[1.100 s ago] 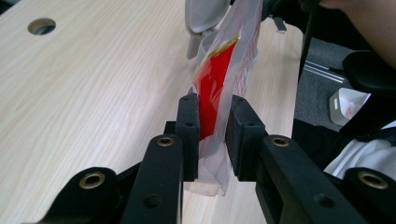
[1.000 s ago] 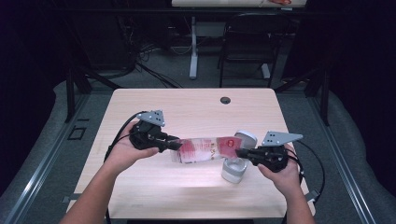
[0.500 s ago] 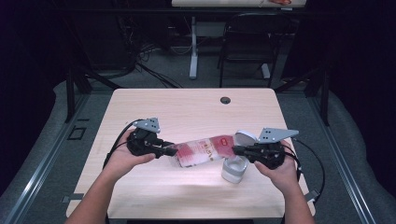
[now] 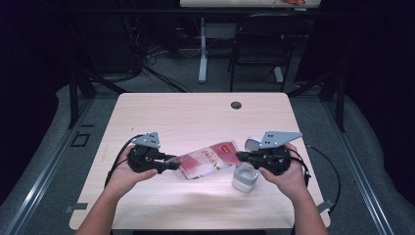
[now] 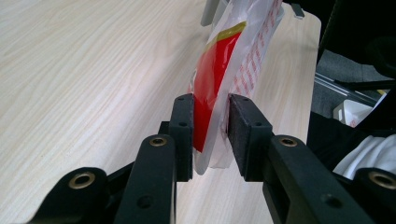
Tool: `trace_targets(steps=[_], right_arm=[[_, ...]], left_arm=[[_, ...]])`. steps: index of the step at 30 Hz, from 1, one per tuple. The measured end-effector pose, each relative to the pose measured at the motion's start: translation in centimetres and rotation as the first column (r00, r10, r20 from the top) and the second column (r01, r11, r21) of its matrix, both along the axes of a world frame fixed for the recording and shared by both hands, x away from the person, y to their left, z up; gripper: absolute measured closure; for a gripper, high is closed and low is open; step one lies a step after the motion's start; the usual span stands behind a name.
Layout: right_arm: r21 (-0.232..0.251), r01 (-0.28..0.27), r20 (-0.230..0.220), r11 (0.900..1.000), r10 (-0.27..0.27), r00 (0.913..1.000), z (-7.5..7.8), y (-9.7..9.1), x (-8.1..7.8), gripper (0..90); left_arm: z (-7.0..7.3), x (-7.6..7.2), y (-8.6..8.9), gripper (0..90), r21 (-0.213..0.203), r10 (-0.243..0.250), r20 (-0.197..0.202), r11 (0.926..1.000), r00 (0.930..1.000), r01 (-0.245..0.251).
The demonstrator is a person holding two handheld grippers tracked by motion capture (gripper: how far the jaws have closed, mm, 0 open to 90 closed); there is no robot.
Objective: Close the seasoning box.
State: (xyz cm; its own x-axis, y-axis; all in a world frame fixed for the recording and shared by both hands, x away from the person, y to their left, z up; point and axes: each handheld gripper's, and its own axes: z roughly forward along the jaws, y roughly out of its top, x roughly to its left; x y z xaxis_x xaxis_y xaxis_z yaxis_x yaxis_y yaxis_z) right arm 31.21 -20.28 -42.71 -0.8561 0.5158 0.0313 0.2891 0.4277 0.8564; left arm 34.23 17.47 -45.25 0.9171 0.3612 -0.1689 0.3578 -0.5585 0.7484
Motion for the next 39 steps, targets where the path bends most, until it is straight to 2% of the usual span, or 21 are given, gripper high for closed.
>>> trace_targets(steps=[4,10,16,22,25,29,34,39], right_arm=[[-0.021,-0.007,0.0,0.9998,0.007,1.0,0.3,0.5,0.0,90.0],[-0.067,-0.019,0.004,0.9976,0.02,0.9998,1.0,1.5,-0.1,90.0],[-0.133,-0.041,0.007,0.9902,0.043,0.9991,1.8,3.2,0.2,90.0],[-0.151,-0.061,0.006,0.9866,0.063,0.998,1.9,4.1,0.4,90.0],[-0.181,-0.076,0.006,0.9805,0.078,0.9969,2.1,4.7,0.6,90.0],[-0.197,-0.088,0.013,0.9764,0.093,0.9956,2.3,5.2,0.7,90.0],[-0.205,-0.091,0.013,0.9745,0.096,0.9953,2.4,5.7,0.7,90.0],[-0.244,-0.097,0.011,0.9648,0.103,0.9946,2.3,6.5,0.8,90.0]], left_arm=[[-0.4,-0.3,0.3,71.8,-0.012,0.007,0.011,0.9999,0.9999,-0.007],[-1.4,-0.4,1.1,71.4,-0.04,0.021,-0.002,0.999,0.9998,-0.021],[-2.2,-0.4,1.8,70.2,-0.029,0.035,-0.014,0.999,0.9993,-0.035],[-2.7,-0.5,2.2,68.1,-0.012,0.05,-0.008,0.9987,0.9987,-0.05],[-3.0,-0.5,2.5,67.1,-0.006,0.058,-0.014,0.9983,0.9982,-0.058],[-3.2,-0.5,2.6,65.4,-0.003,0.074,-0.015,0.9973,0.9972,-0.074],[-3.5,-0.4,2.7,61.3,-0.017,0.089,-0.029,0.9958,0.9956,-0.09],[-3.7,-0.3,2.9,57.5,-0.016,0.1,-0.032,0.9948,0.9944,-0.101]])
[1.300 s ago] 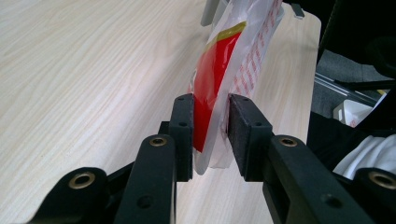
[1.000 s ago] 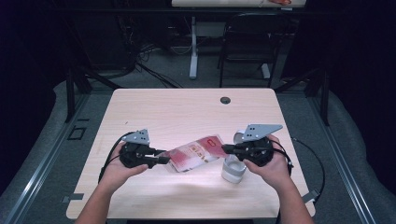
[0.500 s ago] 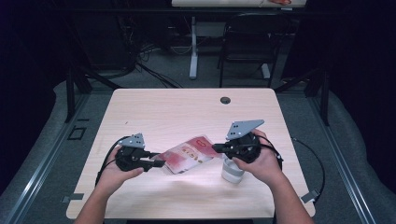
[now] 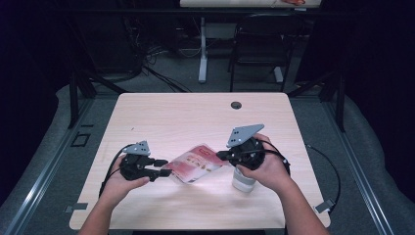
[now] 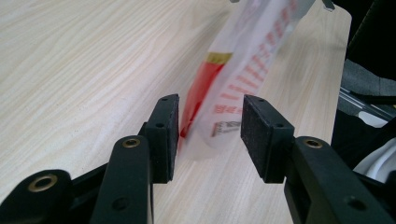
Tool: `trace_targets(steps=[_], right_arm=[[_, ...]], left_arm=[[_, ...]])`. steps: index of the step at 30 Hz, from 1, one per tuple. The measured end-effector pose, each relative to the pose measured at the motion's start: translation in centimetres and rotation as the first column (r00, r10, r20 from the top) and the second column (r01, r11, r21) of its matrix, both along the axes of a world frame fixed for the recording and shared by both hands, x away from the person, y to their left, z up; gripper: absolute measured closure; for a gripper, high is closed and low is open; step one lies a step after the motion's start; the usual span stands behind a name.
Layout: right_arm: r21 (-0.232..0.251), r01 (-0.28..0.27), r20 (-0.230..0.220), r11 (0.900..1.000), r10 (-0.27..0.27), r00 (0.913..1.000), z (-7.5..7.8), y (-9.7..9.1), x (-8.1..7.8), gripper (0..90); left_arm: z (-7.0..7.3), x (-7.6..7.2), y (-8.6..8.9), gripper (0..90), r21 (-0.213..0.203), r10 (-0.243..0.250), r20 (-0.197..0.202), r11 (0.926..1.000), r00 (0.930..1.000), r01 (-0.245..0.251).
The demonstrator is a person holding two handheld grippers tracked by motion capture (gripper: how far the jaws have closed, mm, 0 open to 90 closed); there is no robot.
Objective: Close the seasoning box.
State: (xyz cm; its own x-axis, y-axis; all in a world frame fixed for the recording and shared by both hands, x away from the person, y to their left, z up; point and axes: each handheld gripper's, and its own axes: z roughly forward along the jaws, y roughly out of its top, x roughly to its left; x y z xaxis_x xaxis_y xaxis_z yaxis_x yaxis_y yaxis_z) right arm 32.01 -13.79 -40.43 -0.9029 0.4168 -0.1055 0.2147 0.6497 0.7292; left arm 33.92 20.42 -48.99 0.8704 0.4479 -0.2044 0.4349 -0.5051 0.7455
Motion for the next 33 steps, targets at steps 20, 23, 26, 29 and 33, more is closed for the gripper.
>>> trace_targets(steps=[20,23,26,29,33], right_arm=[[-0.008,-0.022,0.005,0.9997,0.022,0.9997,-0.1,2.1,0.1,90.0],[0.001,-0.029,0.002,0.9996,0.029,0.9996,0.0,2.4,0.0,90.0],[0.005,-0.041,0.003,0.9992,0.041,0.9992,0.0,2.7,0.0,89.7],[0.021,-0.047,0.003,0.9987,0.047,0.9989,0.1,3.1,0.0,89.4],[0.041,-0.06,-0.002,0.9973,0.061,0.9982,0.1,3.6,0.0,88.5]], left_arm=[[-0.9,0.1,-0.2,70.2,0.07,0.005,-0.005,0.9975,1.0,-0.004],[-0.8,0.0,0.0,68.2,0.052,0.006,-0.006,0.9987,1.0,-0.005],[-0.6,-0.1,0.0,69.7,0.055,-0.003,-0.012,0.9985,0.9999,0.003],[-0.4,-0.2,0.2,69.7,0.047,-0.001,-0.004,0.9989,1.0,0.002],[-0.2,-0.3,0.5,69.7,0.042,-0.001,0.003,0.9991,1.0,0.001]])
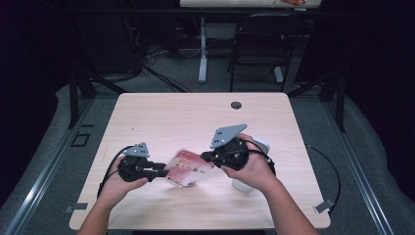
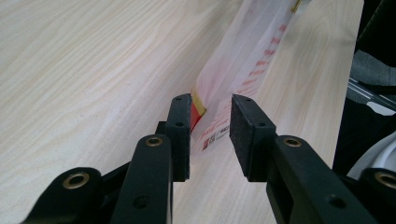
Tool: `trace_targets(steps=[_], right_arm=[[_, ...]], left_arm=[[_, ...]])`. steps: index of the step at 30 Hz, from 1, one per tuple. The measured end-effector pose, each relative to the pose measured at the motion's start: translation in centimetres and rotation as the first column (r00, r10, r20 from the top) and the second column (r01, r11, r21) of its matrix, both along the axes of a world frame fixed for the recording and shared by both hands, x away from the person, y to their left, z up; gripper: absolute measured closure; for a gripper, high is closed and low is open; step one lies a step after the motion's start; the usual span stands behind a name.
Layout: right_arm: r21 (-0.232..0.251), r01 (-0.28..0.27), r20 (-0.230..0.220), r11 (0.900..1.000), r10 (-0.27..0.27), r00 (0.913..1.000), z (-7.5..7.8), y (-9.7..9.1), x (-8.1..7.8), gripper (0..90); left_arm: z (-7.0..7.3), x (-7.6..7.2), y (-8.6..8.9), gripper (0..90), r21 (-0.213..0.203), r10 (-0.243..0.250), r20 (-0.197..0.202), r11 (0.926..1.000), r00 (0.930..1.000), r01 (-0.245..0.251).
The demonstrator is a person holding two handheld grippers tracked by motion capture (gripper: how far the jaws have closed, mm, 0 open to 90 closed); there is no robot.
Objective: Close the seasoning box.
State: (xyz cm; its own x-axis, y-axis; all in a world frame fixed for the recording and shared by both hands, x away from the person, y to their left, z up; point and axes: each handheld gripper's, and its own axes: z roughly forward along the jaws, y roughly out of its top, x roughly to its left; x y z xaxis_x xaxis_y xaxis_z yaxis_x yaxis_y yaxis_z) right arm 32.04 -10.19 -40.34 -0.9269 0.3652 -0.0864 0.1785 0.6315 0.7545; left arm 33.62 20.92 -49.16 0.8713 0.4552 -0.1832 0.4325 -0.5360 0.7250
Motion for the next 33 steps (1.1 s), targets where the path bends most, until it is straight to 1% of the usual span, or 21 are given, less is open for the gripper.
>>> trace_targets(steps=[4,9,12,15,19,22,24,26,27,28,31,33], right_arm=[[0.022,-0.015,-0.011,0.9997,0.015,0.9998,0.0,0.6,0.1,87.6],[0.035,-0.028,-0.018,0.999,0.029,0.9994,0.0,1.3,0.2,86.1],[0.04,-0.04,-0.022,0.9984,0.04,0.9989,0.0,1.8,0.2,85.1],[0.046,-0.051,-0.02,0.9976,0.052,0.9984,0.0,2.5,0.2,83.9],[0.045,-0.062,-0.021,0.9971,0.063,0.9978,0.0,3.3,0.1,82.8],[0.062,-0.071,-0.02,0.9955,0.073,0.9972,0.1,3.9,0.1,81.0],[0.072,-0.08,-0.023,0.9942,0.082,0.9964,0.2,4.0,0.1,77.7],[0.08,-0.075,-0.025,0.994,0.077,0.9967,0.2,4.0,0.1,76.5],[0.089,-0.073,-0.03,0.9934,0.076,0.9967,0.3,4.0,0.2,76.3],[0.095,-0.073,-0.025,0.9928,0.075,0.9968,0.4,3.9,0.2,75.9],[0.114,-0.068,-0.021,0.9911,0.071,0.9972,0.8,3.8,0.1,74.2],[0.123,-0.068,-0.015,0.99,0.07,0.9974,1.0,3.7,-0.1,73.4]], left_arm=[[0.2,-0.1,0.4,68.8,-0.019,0.006,0.004,0.9998,1.0,-0.006],[0.5,-0.4,0.6,68.2,-0.025,0.001,0.01,0.9997,1.0,-0.001],[0.8,-0.6,0.8,68.2,-0.033,0.008,0.027,0.9994,0.9996,-0.007],[1.0,-0.7,1.0,68.8,-0.049,0.012,0.036,0.9987,0.9993,-0.01],[1.0,-0.7,1.3,69.1,-0.036,0.009,0.029,0.9993,0.9995,-0.008],[0.7,-0.7,1.6,68.8,-0.036,0.019,0.021,0.9992,0.9996,-0.019],[0.5,-0.6,2.0,68.6,-0.035,0.028,0.014,0.999,0.9995,-0.028],[0.4,-0.5,2.4,67.7,-0.032,0.025,0.01,0.9992,0.9996,-0.025],[0.3,-0.5,2.5,66.9,-0.033,0.023,0.003,0.9992,0.9997,-0.023],[0.2,-0.5,2.7,65.6,-0.033,0.022,-0.004,0.9992,0.9997,-0.022],[0.0,-0.4,3.1,63.0,-0.03,0.031,-0.01,0.9991,0.9995,-0.031],[0.0,-0.4,3.4,61.0,-0.035,0.04,-0.008,0.9986,0.9992,-0.04]])
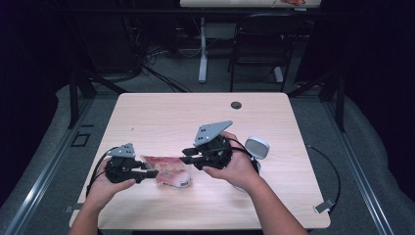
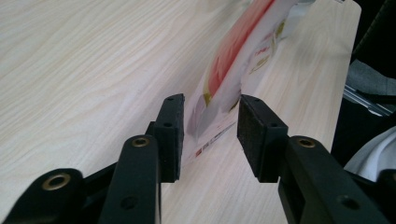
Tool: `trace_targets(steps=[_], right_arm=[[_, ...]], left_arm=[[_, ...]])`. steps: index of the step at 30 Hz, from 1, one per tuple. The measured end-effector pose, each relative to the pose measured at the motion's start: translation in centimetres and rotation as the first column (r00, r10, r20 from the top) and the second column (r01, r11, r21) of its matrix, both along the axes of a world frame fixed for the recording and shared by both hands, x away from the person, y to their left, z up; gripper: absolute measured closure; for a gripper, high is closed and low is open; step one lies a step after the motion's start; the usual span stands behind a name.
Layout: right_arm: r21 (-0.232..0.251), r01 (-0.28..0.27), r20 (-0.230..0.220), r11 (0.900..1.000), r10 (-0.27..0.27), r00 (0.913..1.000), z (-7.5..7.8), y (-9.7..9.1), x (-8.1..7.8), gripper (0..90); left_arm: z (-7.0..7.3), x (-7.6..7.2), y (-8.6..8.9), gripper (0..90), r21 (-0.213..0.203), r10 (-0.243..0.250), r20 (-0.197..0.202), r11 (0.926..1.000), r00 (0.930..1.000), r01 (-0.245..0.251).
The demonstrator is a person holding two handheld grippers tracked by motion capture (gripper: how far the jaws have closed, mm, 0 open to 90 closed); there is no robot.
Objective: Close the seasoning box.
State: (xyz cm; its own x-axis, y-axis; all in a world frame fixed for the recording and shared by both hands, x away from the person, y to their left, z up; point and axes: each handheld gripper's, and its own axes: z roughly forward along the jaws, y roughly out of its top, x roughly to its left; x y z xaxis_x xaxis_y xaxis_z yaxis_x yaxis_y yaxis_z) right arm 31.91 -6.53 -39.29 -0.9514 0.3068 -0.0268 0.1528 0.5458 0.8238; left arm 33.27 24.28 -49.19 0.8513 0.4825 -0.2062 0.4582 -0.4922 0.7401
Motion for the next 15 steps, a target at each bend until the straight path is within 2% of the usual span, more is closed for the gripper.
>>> trace_targets(steps=[3,8,12,15], right_arm=[[0.01,0.002,0.011,0.9999,-0.002,0.9999,0.4,-0.1,-0.4,72.7],[0.036,0.017,0.02,0.9992,-0.018,0.9997,1.0,-0.7,-0.6,69.9],[0.05,0.051,0.024,0.9974,-0.052,0.9983,1.3,-1.6,-0.7,66.9],[0.049,0.085,0.039,0.9952,-0.087,0.9954,1.5,-2.5,-0.9,66.4]], left_arm=[[0.0,0.0,0.2,59.9,-0.006,0.005,-0.004,1.0,1.0,-0.005],[0.0,0.0,0.5,58.1,0.014,0.01,-0.001,0.9999,0.9999,-0.01],[0.1,-0.2,0.7,59.2,0.033,0.016,0.016,0.9993,0.9997,-0.017],[0.2,-0.2,1.1,58.8,0.024,0.028,0.019,0.9993,0.9994,-0.028]])
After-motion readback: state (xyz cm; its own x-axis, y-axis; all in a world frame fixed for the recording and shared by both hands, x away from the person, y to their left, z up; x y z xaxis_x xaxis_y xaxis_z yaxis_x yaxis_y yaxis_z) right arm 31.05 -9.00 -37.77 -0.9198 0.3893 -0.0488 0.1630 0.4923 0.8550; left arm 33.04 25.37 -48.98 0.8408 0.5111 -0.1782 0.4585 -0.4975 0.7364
